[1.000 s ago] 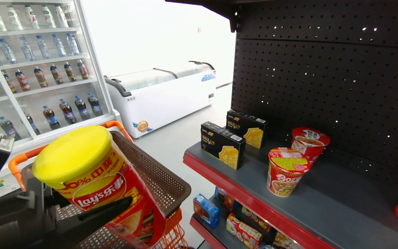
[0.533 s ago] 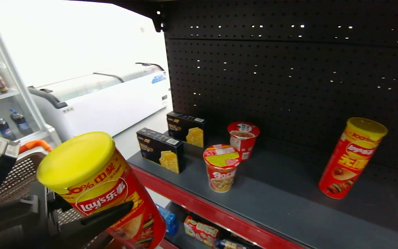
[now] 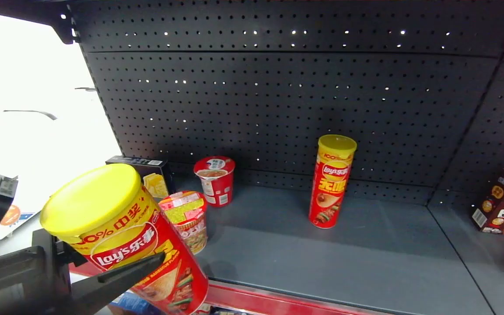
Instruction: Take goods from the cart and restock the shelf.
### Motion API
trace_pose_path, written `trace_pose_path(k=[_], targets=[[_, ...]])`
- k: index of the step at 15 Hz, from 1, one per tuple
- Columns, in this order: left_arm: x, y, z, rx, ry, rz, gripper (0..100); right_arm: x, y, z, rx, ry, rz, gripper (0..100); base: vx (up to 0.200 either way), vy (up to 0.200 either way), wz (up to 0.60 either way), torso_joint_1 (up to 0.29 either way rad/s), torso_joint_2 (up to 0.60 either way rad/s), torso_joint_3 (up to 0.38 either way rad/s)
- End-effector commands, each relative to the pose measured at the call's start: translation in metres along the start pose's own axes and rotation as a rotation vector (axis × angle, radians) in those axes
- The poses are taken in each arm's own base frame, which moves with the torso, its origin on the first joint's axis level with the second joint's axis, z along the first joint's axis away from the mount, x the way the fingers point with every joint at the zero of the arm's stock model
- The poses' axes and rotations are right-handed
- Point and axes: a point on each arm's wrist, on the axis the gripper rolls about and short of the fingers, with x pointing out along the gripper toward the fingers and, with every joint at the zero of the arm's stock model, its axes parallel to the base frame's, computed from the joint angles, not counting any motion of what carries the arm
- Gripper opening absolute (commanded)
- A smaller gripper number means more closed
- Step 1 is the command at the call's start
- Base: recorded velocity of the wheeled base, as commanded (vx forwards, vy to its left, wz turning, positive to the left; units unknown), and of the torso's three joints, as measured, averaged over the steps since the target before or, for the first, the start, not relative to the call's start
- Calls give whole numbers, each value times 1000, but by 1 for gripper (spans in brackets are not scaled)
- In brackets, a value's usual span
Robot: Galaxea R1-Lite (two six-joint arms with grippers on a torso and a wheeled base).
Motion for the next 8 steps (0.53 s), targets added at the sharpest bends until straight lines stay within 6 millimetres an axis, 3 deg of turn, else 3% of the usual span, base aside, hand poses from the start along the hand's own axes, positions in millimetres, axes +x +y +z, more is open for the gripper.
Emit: trace_pose_path(k=[1, 8], targets=[[-8, -4, 11, 15, -57, -11, 0, 0, 0, 0, 1, 0, 1, 100, 0, 0, 0, 0, 0, 0], [-32, -17, 20, -21, -140, -56, 0, 0, 1, 0, -54, -1, 39, 100, 0, 0, 0, 0, 0, 0]])
